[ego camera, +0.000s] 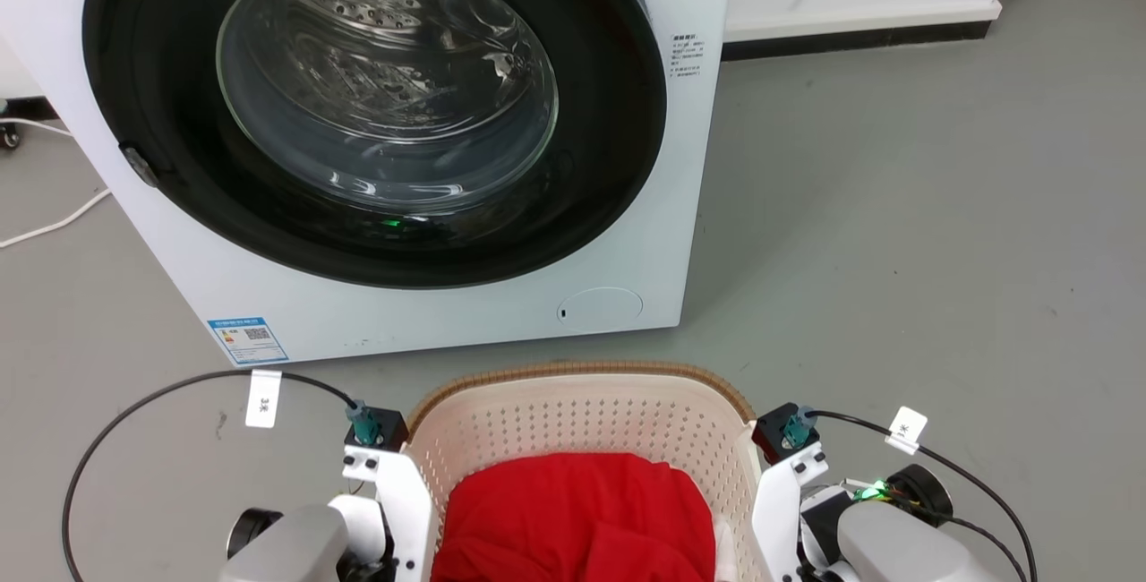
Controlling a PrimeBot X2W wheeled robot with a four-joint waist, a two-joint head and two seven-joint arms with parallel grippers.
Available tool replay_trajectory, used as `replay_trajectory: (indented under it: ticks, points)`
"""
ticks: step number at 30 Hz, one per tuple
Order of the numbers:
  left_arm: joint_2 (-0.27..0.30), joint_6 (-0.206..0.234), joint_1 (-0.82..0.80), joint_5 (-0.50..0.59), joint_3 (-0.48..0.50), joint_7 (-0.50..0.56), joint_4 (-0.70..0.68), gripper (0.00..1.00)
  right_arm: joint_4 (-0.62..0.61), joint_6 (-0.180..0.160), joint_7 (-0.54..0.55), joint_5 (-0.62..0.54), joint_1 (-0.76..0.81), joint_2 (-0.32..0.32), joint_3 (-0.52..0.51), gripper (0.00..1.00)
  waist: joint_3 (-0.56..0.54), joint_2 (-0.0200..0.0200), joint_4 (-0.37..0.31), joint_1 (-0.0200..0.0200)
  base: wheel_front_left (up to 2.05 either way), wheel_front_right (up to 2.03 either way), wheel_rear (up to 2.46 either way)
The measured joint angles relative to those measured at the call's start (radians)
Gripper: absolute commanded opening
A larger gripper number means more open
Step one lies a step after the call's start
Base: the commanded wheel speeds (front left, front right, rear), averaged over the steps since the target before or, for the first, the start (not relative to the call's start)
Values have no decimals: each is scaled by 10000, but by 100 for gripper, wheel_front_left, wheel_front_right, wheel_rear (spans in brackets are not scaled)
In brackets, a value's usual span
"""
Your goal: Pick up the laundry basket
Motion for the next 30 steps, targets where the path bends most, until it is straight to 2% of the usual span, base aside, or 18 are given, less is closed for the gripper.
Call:
replay_trajectory:
  ticks: [30]
  points:
    - [-4, 33, 132, -1158, -1139, -351, 157, 0, 167, 0, -150, 1193, 73, -27, 1319, 0, -249, 0, -9, 3, 0, 0, 0]
